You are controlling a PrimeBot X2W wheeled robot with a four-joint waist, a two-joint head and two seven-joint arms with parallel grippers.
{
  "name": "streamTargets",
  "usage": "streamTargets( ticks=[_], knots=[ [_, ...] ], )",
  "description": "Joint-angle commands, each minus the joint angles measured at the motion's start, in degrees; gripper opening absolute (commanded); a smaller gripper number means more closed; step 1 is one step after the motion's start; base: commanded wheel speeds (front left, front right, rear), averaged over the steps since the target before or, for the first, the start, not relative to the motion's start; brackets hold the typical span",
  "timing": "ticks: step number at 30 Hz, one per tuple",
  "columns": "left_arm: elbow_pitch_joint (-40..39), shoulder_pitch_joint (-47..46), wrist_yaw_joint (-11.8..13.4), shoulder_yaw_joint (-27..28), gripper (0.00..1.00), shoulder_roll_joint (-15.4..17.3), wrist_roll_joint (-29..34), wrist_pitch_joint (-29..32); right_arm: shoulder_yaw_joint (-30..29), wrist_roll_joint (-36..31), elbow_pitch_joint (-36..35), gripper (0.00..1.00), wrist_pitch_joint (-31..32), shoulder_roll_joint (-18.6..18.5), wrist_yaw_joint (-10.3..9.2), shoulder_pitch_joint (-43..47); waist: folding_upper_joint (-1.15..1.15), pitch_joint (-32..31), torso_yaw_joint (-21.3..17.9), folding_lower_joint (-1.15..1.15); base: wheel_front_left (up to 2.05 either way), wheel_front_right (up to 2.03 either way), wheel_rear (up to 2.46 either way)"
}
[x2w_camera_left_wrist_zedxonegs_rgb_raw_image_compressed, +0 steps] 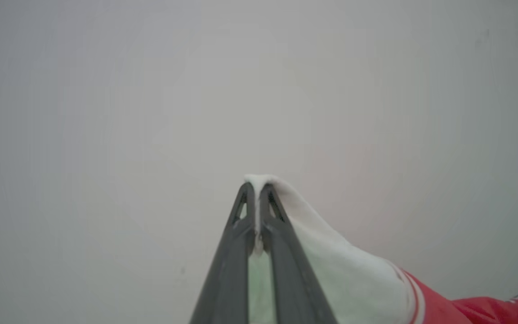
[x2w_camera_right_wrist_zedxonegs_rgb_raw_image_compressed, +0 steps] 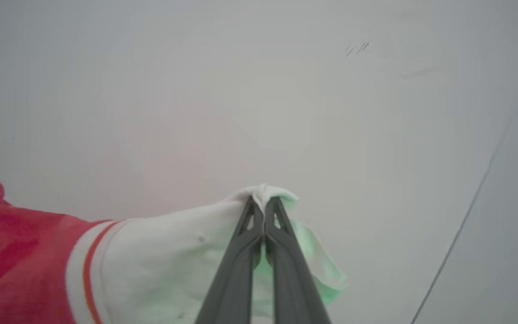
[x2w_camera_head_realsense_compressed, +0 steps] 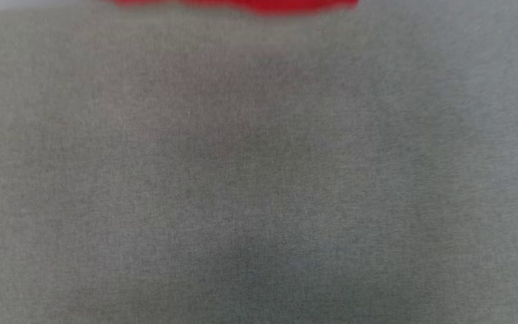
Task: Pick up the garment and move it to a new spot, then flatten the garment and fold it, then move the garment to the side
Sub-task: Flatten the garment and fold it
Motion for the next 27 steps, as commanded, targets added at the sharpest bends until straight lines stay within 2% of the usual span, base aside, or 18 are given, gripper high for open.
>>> streamTargets(
  ticks=[1, 4, 7, 12, 19, 22, 27],
  knots=[
    [0.8, -0.8, 0.5, 0.3, 0.0, -0.3, 0.4, -1.9, -0.4, -2.3, 0.0, 0.0, -0.9, 0.1, -0.02, -0.7, 0.0, 2.7, 0.9, 0.0, 0.0, 0.0, 0.0],
    [2.9, -2.6, -0.5, 0.5, 0.0, -1.6, 0.6, -6.8, -3.3, -9.0, -1.9, 0.0, -1.7, 0.7, -0.02, -1.4, 0.0, 4.8, 1.8, 0.0, 0.0, 0.0, 0.0],
    [5.9, -2.2, -2.1, 0.0, 0.0, -2.3, 0.7, -8.8, -5.4, -13.7, -3.1, 0.0, -1.7, 2.1, -0.02, 1.7, 0.0, 6.4, 2.8, 0.0, 0.0, 0.0, 0.0],
    [12.0, 1.2, -4.8, -1.2, 0.0, -3.8, -0.1, -7.1, -6.9, -14.8, 1.4, 0.0, -1.7, 4.0, -0.02, 5.2, 0.0, 6.9, 4.1, 0.0, 0.0, 0.0, 0.0],
    [18.5, 7.2, -8.4, -3.2, 0.0, -5.6, -2.1, 2.0, -3.1, -8.6, 9.7, 0.0, 1.2, 6.2, -0.02, 9.5, 0.0, 4.5, 5.7, 0.0, 0.0, 0.0, 0.0],
    [19.6, 11.1, -9.6, -4.5, 0.0, -6.0, -2.4, 7.2, 0.0, -4.2, 10.8, 0.0, 4.2, 6.8, -0.02, 13.1, 0.0, 2.3, 6.1, 0.0, 0.0, 0.0, 0.0],
    [19.4, 18.0, -10.5, -7.5, 0.0, -6.4, -3.0, 16.3, 7.0, 4.8, 9.4, 0.0, 11.5, 5.8, -0.02, 19.7, 0.0, -1.6, 6.6, 0.0, 0.0, 0.0, 0.0]
  ],
)
